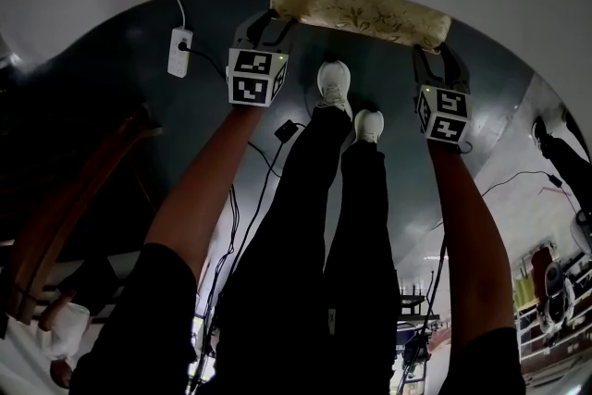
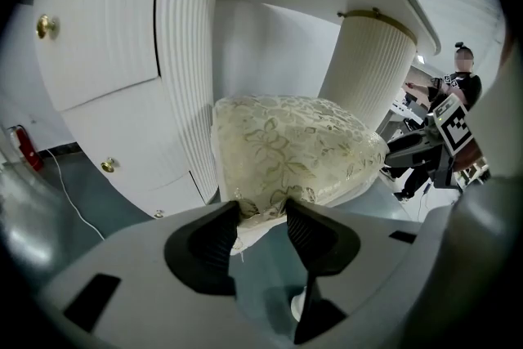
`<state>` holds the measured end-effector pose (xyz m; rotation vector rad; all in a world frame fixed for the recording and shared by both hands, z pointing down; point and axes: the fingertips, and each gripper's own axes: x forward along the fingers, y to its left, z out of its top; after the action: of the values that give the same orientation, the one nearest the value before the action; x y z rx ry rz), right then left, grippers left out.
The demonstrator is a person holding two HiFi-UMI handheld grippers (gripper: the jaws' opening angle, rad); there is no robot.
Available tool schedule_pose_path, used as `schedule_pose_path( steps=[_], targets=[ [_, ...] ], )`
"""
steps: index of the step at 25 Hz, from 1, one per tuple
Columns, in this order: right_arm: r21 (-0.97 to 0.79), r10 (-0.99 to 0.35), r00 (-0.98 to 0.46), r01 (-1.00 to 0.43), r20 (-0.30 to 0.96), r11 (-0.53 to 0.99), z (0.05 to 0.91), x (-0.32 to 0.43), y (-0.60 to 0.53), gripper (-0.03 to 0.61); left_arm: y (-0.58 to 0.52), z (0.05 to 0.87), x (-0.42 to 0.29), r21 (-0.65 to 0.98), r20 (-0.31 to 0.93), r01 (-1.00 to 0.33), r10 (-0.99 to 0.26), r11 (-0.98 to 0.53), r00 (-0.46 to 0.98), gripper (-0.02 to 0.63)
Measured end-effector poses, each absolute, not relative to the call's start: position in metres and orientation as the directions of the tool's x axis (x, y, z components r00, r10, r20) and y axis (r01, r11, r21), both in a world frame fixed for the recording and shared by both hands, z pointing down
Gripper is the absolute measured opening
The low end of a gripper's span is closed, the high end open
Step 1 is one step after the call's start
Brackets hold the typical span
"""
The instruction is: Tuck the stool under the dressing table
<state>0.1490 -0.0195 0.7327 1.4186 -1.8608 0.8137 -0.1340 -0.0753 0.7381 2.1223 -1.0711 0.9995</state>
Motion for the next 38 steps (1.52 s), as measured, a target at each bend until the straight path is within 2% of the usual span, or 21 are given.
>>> schedule_pose_path(
  steps=[8, 19, 24, 38],
  targets=[
    [-0.074, -0.567, -0.194, -0.971, 0.801, 0.228, 0.737, 0.158, -0.028, 0.236, -0.078, 0.742, -0.126, 0.156, 0.819, -0.832, -0.401, -0.533, 0.411, 0.198],
    [-0.066, -0.596, -0.177, -0.977, 0.783, 0.203, 0.731, 0.161, -0.031, 0.236, -0.08, 0.739, -0.123, 0.156, 0.823, -0.879, -0.433, -0.45, 0.368, 0.198],
    [-0.057, -0.599, -0.142, -0.986, 0.788, 0.159, 0.732, 0.161, -0.029, 0.236, -0.079, 0.739, -0.124, 0.151, 0.825, -0.878, -0.431, -0.455, 0.365, 0.198],
    [-0.058, -0.601, -0.16, -0.981, 0.783, 0.185, 0.735, 0.161, -0.027, 0.237, -0.078, 0.74, -0.124, 0.133, 0.813, -0.867, -0.447, -0.48, 0.372, 0.198]
  ],
)
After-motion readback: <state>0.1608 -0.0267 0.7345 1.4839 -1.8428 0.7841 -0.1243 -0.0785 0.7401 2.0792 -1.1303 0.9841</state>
